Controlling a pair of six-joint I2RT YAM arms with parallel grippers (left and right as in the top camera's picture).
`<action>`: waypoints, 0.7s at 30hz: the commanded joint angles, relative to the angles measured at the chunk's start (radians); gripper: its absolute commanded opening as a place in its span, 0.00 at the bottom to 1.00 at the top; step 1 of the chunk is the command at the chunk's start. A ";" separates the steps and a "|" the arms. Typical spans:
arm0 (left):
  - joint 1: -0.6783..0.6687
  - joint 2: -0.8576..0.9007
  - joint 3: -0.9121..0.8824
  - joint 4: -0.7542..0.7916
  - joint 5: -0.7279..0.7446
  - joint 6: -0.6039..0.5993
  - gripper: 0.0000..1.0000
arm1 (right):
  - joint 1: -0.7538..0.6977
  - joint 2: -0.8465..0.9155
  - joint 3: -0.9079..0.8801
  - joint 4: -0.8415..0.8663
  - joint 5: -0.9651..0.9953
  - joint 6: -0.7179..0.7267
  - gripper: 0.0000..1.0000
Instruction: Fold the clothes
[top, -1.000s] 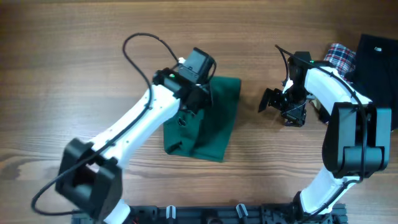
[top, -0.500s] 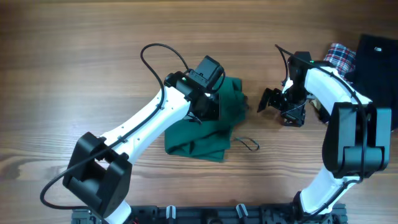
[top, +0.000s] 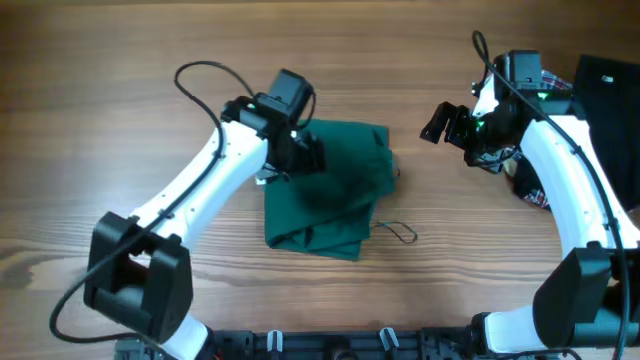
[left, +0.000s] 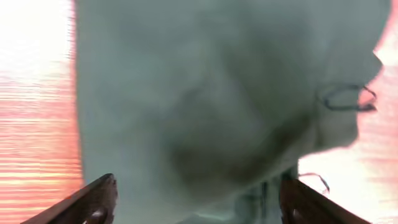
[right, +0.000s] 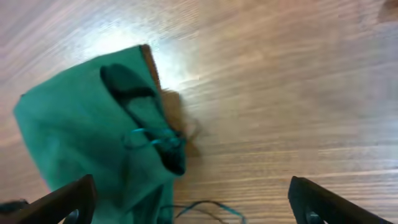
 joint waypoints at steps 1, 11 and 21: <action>0.121 0.058 -0.003 -0.002 -0.019 0.035 0.88 | 0.003 0.005 0.004 -0.027 -0.023 -0.025 1.00; 0.254 0.176 -0.003 0.068 0.287 0.219 0.93 | 0.003 0.005 0.004 -0.037 -0.023 -0.024 1.00; 0.253 0.262 -0.050 0.077 0.368 0.219 0.96 | 0.003 0.005 0.004 -0.036 -0.023 -0.024 1.00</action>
